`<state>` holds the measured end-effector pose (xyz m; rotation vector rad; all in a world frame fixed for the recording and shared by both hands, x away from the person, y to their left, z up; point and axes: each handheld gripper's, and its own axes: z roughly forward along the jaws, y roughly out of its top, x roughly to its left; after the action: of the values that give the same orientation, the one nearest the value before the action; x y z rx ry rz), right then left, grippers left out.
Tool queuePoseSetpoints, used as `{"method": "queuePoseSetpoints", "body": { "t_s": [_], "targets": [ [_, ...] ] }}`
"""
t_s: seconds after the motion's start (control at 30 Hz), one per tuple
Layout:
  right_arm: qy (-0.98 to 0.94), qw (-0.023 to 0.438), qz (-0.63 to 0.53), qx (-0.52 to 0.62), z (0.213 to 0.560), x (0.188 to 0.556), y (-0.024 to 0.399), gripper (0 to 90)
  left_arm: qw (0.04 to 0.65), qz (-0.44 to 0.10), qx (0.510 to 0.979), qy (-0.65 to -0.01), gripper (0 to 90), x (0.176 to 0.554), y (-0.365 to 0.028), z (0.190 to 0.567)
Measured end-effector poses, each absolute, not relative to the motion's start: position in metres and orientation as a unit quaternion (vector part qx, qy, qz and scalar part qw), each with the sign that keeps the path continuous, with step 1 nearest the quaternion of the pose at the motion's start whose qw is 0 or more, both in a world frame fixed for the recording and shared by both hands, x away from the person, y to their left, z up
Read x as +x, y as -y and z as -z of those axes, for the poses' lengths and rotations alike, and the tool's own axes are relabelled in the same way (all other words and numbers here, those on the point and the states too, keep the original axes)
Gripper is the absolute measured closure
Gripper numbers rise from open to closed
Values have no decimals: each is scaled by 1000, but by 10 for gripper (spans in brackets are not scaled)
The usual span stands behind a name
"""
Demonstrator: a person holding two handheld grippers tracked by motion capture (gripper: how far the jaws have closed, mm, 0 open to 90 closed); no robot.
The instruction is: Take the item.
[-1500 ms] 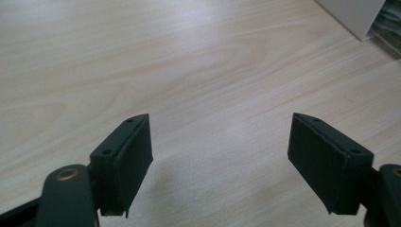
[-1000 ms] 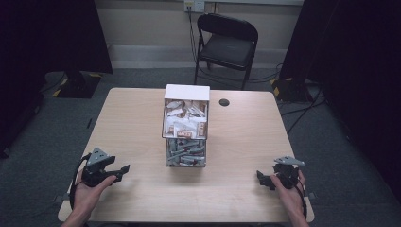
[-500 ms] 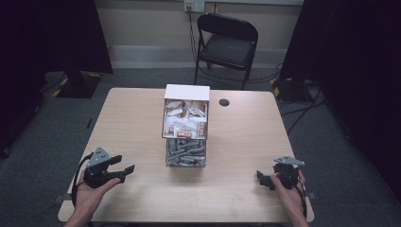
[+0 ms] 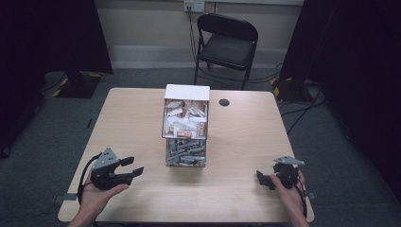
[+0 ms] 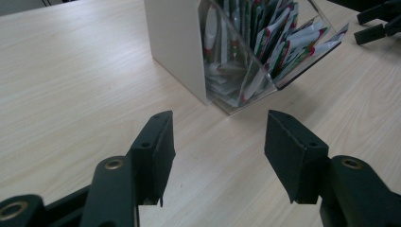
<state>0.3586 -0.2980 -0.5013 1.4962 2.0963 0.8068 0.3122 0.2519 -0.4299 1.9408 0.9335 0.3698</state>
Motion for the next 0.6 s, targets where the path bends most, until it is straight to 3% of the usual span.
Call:
{"method": "queuePoseSetpoints", "body": {
  "t_s": [0.2,0.6],
  "targets": [
    [-758,220,-292,541,501,359,298,0,487,-110,789,-358,444,317,-240,423],
    [-758,220,-292,541,501,359,298,0,500,-86,798,-325,496,327,-206,416]
  ]
}}
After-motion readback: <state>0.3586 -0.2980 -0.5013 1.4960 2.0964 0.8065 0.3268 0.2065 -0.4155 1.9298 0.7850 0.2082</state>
